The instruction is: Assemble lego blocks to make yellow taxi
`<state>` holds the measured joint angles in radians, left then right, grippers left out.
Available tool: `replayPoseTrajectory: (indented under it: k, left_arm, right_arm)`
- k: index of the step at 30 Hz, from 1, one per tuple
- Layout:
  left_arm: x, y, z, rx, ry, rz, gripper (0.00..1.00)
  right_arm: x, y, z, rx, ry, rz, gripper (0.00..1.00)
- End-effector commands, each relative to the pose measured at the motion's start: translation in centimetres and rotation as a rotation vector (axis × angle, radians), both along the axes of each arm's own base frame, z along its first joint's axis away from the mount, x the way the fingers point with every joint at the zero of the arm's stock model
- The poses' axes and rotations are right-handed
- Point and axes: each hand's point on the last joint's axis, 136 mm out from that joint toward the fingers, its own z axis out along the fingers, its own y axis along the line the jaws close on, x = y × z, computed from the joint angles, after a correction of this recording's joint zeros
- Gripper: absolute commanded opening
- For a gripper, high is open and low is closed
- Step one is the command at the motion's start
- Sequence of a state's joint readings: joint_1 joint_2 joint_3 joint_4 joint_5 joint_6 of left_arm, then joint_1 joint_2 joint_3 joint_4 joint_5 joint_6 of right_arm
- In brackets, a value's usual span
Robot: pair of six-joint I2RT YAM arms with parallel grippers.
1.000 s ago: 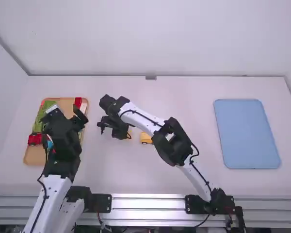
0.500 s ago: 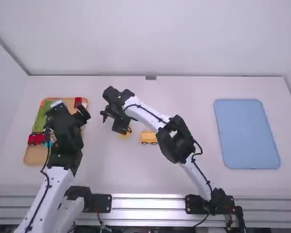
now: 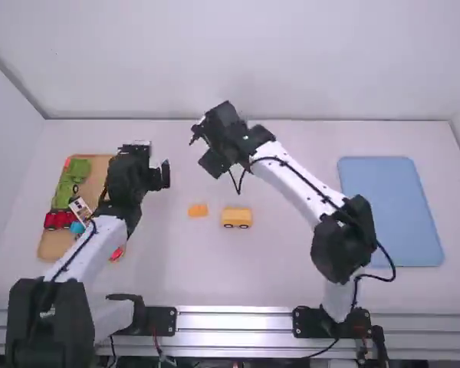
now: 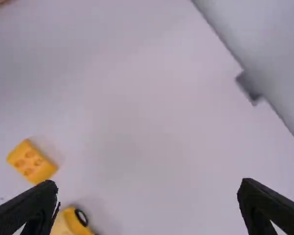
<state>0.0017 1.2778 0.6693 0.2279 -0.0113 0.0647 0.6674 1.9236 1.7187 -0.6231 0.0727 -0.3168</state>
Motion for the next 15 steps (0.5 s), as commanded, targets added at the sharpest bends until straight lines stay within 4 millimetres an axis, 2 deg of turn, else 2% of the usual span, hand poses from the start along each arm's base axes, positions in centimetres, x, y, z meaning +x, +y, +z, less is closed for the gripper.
replayPoseTrajectory:
  k: [1, 8, 11, 13, 15]
  left_arm:
    - [1.1, -4.2, 0.2, 0.091, 0.008, -0.329, 0.99]
    - [0.9, -9.5, -2.4, 0.113, 0.048, -0.758, 0.99]
    - [-1.5, -12.7, -4.6, 0.122, 0.015, -1.085, 0.99]
    - [-2.7, -13.6, -5.5, 0.119, -0.004, -1.199, 0.99]
    - [-4.9, -14.5, -7.5, 0.111, -0.018, -1.350, 0.99]
  right_arm:
    - [-1.3, -1.8, -2.7, 0.004, 0.012, -0.060, 0.98]
    - [-3.4, -3.7, -4.9, 0.199, 0.046, -0.003, 0.98]
    - [-5.9, -4.1, -5.1, 0.307, 0.116, 0.167, 0.98]
    - [-6.6, -4.2, -4.9, 0.340, 0.128, 0.231, 0.98]
    - [-7.5, -4.7, -4.3, 0.408, 0.137, 0.322, 0.98]
